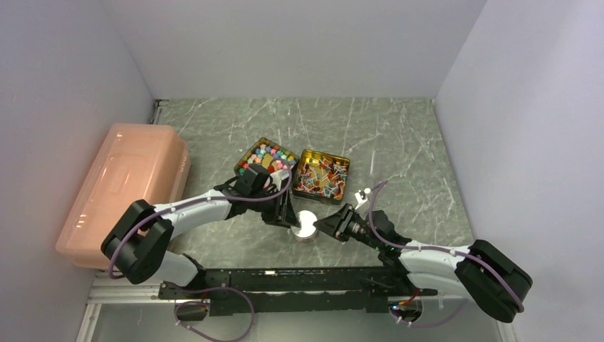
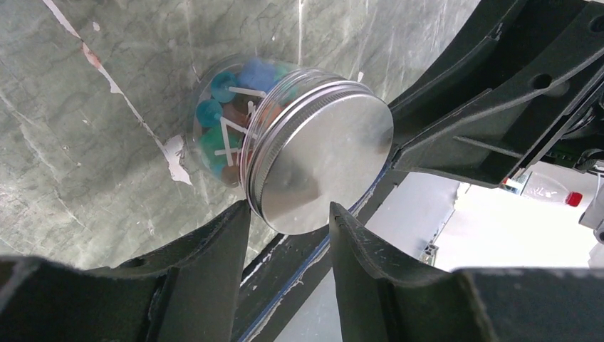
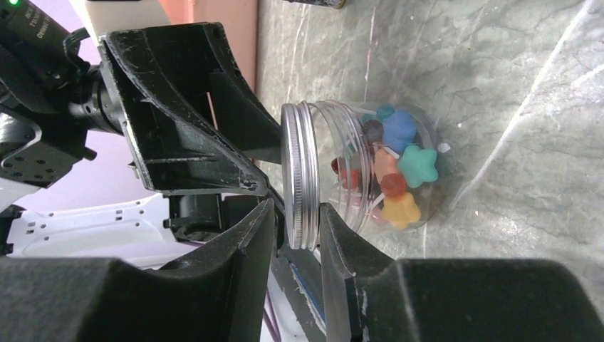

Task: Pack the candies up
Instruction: Close the bottle lid on the packing bottle, then screw the bottle lid onto the packing bottle.

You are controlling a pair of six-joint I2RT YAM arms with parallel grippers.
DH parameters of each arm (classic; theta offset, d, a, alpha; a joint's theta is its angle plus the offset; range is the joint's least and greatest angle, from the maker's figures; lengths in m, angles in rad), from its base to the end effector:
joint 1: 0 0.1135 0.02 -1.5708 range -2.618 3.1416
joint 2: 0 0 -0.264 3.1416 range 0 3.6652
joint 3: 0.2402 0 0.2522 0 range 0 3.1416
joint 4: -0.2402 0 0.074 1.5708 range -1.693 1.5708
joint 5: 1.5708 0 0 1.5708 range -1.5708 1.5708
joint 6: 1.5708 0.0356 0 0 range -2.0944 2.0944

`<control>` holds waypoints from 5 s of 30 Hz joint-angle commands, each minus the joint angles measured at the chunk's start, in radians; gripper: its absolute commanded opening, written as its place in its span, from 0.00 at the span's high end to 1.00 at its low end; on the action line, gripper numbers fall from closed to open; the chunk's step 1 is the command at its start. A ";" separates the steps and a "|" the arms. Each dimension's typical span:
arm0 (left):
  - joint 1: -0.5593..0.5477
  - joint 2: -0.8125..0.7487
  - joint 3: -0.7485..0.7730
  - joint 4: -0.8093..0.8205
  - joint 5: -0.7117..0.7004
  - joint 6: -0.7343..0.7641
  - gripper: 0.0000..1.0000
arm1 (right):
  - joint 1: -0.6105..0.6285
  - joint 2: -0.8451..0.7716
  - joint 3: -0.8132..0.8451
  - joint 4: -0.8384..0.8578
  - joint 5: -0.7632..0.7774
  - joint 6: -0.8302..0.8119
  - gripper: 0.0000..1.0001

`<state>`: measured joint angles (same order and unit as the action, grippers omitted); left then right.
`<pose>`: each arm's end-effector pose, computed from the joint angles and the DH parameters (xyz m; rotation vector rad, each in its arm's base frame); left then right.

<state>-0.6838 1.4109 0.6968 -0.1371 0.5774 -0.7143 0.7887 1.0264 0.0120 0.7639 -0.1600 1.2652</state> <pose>0.1976 -0.1861 0.1810 0.2578 2.6770 -1.2546 0.1153 0.1241 0.1360 0.3739 2.1014 1.5036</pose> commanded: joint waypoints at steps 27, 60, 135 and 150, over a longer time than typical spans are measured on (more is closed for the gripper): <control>-0.018 0.047 0.078 0.008 0.010 0.026 0.51 | -0.003 -0.313 -0.007 -0.453 0.147 -0.127 0.60; -0.056 -0.337 -0.180 0.083 -0.179 0.063 0.30 | -0.003 -0.161 0.586 -1.054 0.192 -0.744 0.55; -0.743 0.491 -0.450 1.800 -1.178 0.662 0.08 | -0.003 -0.035 0.667 -1.134 0.090 -0.772 0.49; -0.685 0.554 -0.383 1.801 -1.147 0.647 0.01 | -0.003 -0.024 0.640 -1.123 0.082 -0.766 0.49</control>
<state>-1.3746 1.9423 0.2901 1.4971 -0.5888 -0.0628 0.7876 1.0023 0.6533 -0.4053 -0.0628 0.4885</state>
